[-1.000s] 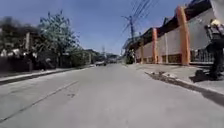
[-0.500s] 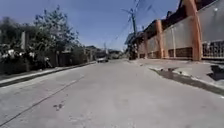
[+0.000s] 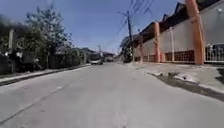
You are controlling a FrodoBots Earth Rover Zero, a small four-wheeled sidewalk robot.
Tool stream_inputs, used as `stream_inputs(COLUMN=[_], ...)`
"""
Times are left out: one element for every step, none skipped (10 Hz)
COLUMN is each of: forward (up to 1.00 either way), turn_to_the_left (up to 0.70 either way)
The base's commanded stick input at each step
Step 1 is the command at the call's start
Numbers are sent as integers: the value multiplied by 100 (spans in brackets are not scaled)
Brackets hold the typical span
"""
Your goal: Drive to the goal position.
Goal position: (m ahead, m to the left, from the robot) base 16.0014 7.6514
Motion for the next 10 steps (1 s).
stream_inputs(forward=[100,100,100,100,100,100,100,100,100,100], turn_to_the_left=[2,2,2,2,2,2,2,-8,-26,-38])
